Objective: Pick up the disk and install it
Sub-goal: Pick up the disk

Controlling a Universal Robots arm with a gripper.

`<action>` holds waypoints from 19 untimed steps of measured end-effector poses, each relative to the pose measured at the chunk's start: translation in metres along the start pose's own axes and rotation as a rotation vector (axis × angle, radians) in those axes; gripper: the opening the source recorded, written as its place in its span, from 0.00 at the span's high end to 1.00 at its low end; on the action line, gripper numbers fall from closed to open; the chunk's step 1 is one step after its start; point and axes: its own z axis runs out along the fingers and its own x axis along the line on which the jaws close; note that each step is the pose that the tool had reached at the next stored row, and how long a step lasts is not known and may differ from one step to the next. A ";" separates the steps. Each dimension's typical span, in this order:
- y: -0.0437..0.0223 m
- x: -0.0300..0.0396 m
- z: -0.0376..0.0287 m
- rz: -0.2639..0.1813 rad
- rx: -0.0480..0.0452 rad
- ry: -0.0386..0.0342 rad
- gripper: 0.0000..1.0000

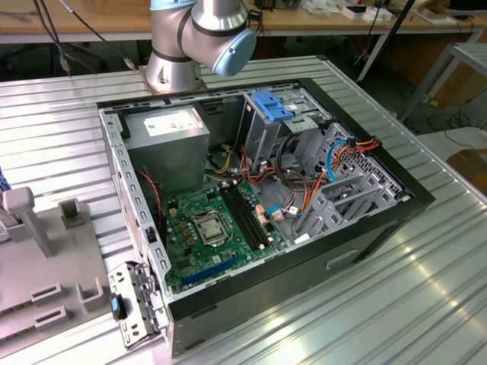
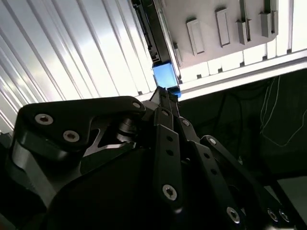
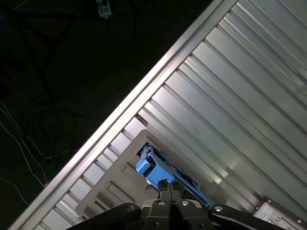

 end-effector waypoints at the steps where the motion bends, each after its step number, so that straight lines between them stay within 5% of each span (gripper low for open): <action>1: 0.0000 0.0000 0.0000 -0.019 -0.0006 0.0000 0.89; 5: 0.0000 0.0000 0.0001 -0.173 -0.0050 0.0001 0.89; 19: 0.0000 -0.0001 0.0003 -0.488 -0.0141 0.0004 0.89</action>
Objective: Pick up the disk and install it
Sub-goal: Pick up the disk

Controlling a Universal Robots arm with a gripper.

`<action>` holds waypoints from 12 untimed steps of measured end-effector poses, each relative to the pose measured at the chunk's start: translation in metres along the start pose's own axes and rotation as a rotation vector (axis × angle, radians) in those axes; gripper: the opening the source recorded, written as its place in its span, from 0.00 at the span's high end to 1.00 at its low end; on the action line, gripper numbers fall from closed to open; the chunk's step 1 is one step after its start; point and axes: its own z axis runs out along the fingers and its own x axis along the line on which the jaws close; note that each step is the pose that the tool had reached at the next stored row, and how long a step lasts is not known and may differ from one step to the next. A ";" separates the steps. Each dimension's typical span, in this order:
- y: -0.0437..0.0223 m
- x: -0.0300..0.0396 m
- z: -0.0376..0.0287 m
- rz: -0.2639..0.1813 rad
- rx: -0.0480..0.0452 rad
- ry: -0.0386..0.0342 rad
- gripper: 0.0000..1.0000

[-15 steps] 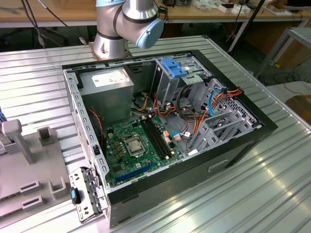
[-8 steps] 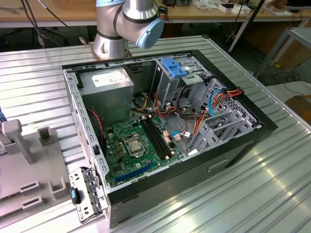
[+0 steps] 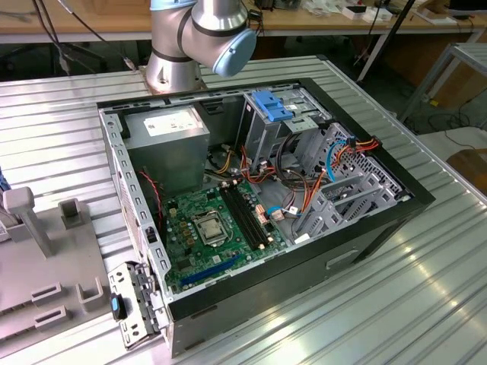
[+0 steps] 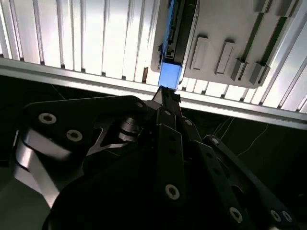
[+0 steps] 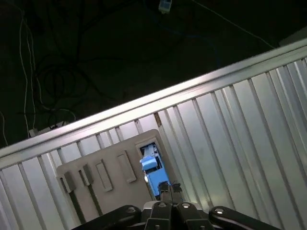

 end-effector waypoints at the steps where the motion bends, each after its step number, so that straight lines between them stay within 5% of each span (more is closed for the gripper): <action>1: 0.0000 0.0000 0.0000 -0.032 -0.0009 0.0001 0.89; 12: 0.0000 0.0000 0.0006 -0.277 -0.0080 0.0004 0.89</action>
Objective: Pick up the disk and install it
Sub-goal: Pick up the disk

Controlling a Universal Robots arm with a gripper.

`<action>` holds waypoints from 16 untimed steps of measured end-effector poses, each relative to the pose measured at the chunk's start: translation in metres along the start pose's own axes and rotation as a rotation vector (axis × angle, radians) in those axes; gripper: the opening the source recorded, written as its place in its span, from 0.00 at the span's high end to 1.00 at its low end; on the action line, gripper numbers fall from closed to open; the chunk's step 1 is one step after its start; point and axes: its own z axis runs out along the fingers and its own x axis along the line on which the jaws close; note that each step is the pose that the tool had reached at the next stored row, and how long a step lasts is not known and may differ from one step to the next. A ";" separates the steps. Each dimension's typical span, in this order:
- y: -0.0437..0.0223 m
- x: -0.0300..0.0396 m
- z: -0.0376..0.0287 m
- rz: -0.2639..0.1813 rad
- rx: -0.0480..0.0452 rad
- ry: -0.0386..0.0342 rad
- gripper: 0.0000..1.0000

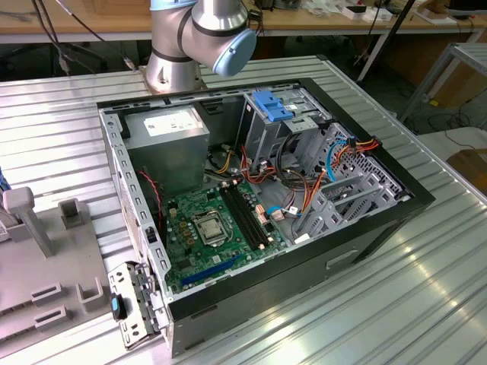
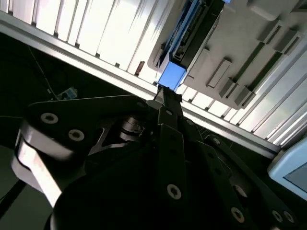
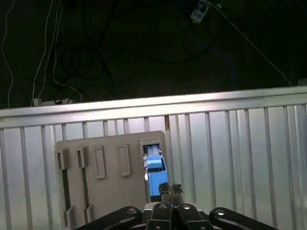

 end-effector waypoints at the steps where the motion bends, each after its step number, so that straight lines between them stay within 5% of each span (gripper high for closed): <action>1: 0.0000 0.0000 0.0001 -0.032 -0.0009 0.0001 0.89; 3: 0.0000 0.0000 0.0006 -0.070 -0.0018 0.0003 0.89; 7: -0.0002 0.0017 0.0021 -0.134 -0.0018 0.0123 0.89; 13: -0.0006 0.0118 0.0047 -0.148 0.0140 0.0125 0.89; 16: -0.0020 0.0152 0.0121 -0.128 0.0197 0.0130 0.89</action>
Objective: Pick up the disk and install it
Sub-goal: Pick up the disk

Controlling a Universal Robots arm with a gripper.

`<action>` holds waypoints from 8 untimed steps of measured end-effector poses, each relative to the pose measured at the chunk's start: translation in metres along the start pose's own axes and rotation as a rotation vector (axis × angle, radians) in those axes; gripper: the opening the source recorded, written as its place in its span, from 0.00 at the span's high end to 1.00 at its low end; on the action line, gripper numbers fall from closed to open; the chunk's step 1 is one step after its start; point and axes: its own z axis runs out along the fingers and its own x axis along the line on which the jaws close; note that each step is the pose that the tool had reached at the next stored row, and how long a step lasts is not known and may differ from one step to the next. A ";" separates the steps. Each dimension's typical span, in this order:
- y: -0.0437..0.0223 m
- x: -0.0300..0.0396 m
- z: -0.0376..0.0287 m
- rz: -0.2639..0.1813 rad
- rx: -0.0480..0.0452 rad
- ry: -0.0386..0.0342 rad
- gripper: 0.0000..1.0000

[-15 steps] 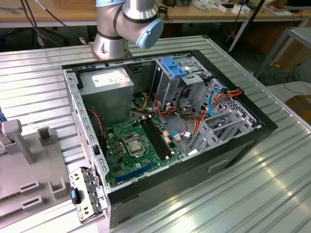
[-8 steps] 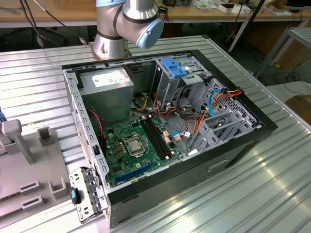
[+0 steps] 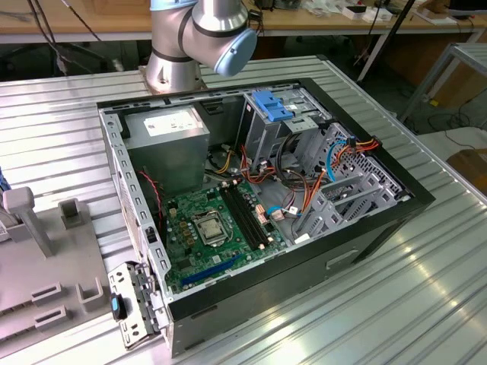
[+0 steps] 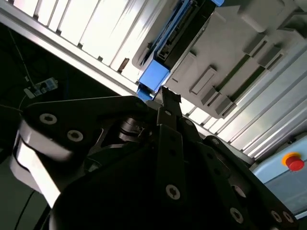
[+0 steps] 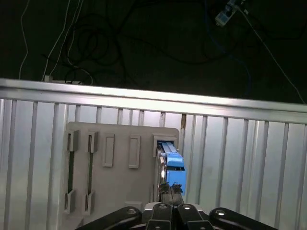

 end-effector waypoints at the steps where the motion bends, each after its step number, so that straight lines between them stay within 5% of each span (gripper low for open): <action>1: -0.0005 0.0001 0.0031 0.014 0.0002 0.0003 0.89; 6: -0.0013 0.0002 0.0092 0.031 0.0005 0.0007 0.89; 8: -0.0012 0.0002 0.0133 0.031 0.0008 0.0007 0.76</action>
